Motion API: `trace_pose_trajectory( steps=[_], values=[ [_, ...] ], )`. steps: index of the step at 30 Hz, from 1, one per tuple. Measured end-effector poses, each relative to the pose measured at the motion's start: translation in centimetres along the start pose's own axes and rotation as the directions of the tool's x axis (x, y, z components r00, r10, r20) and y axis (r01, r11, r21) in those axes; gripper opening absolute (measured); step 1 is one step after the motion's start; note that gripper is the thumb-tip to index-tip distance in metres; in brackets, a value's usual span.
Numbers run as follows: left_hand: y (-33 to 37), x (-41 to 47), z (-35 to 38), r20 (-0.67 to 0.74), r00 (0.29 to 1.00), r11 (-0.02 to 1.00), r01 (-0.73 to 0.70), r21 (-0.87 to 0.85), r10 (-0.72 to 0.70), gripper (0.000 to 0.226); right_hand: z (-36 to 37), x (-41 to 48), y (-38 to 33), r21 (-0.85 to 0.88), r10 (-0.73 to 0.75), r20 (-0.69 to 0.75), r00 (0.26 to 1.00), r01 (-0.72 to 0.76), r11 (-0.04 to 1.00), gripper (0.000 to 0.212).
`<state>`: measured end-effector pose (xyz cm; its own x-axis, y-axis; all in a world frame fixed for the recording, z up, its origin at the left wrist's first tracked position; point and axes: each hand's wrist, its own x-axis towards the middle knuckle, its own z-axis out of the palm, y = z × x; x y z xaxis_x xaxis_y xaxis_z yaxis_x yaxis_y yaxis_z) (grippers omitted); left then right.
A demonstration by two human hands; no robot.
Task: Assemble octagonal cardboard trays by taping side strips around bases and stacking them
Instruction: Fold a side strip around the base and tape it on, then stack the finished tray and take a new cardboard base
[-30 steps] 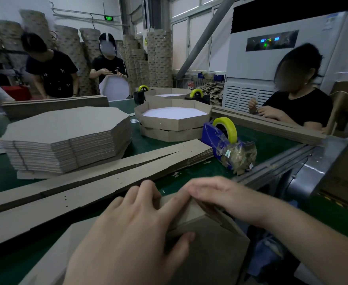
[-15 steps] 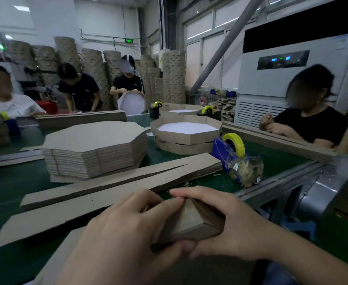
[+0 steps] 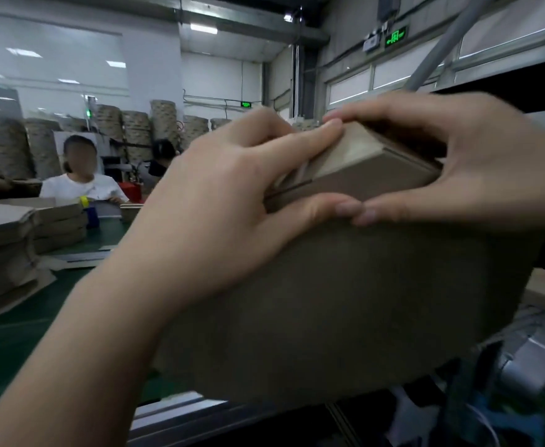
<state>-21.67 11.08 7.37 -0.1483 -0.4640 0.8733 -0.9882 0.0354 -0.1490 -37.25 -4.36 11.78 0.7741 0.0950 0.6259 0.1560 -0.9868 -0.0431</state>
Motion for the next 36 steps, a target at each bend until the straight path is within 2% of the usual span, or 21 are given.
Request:
trace_pose_trajectory(
  steps=[5,8,10,13,17,21,25,29,36],
  values=[
    [-3.2,2.2,1.5,-0.141,0.988,0.998,-0.067,-0.01,0.065,0.057,-1.1,3.3,0.9,-0.292,-0.1,-0.05,0.994,0.081,0.953,0.082],
    [-6.0,2.4,4.1,-0.136,0.989,0.997,-0.041,0.06,0.049,0.056,0.6,4.7,3.4,-0.454,-0.155,-0.129,0.979,0.081,0.887,0.08],
    [-8.3,1.8,6.2,-0.132,0.991,0.995,0.022,0.102,-0.008,0.054,2.7,5.3,6.2,-0.538,-0.197,-0.171,0.965,0.076,0.84,0.076],
    [-11.9,-0.2,9.7,-0.126,0.981,0.987,0.153,0.04,-0.147,0.048,6.4,6.1,11.6,-0.644,-0.268,-0.207,0.941,0.075,0.761,0.07],
    [-16.7,-3.6,14.8,-0.04,0.928,0.929,0.369,-0.028,-0.37,0.037,11.1,6.5,20.2,-0.723,-0.311,-0.197,0.93,0.077,0.687,0.063],
    [-20.5,-6.9,19.2,0.043,0.867,0.865,0.498,-0.065,-0.496,0.034,15.9,7.2,27.7,-0.759,-0.341,-0.179,0.923,0.092,0.645,0.046],
    [-22.5,-10.8,22.5,0.059,0.835,0.831,0.551,-0.077,-0.548,0.038,20.3,8.1,33.8,-0.759,-0.285,-0.088,0.955,0.121,0.639,0.055],
    [-23.4,-14.2,24.0,0.006,0.862,0.862,0.506,-0.033,-0.506,0.033,24.0,9.0,38.4,-0.763,-0.172,-0.01,0.985,0.104,0.638,0.084],
    [-23.9,-14.5,24.3,-0.054,0.875,0.876,0.482,0.026,-0.481,0.029,29.2,9.7,43.1,-0.792,-0.035,0.03,0.999,0.045,0.609,0.085]
  ],
)
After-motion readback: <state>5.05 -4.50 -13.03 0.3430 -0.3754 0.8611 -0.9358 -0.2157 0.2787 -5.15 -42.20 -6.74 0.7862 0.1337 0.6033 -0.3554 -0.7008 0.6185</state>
